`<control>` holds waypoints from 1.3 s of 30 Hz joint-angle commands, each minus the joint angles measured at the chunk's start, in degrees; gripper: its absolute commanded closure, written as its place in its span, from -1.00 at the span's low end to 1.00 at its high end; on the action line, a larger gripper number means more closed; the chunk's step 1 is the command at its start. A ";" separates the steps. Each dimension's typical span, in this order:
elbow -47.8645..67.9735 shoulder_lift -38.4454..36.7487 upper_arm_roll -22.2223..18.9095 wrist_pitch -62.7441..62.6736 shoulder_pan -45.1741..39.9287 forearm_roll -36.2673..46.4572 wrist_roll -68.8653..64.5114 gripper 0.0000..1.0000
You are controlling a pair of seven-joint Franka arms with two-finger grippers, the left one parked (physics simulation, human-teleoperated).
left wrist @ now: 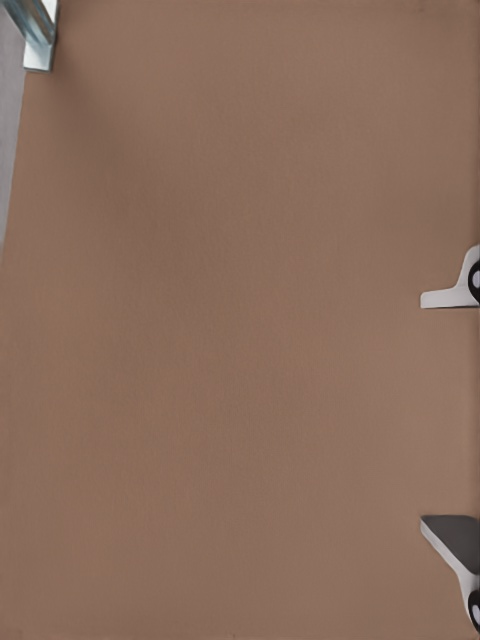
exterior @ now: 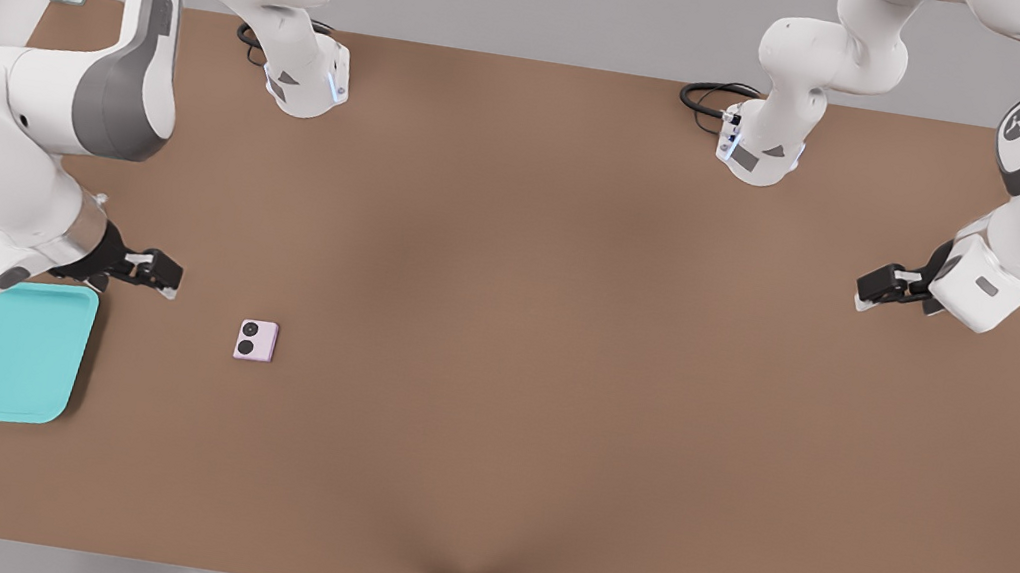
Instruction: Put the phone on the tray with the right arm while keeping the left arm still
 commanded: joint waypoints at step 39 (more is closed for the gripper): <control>-41.18 12.14 5.11 49.94 -4.20 -0.34 -1.44 -1.00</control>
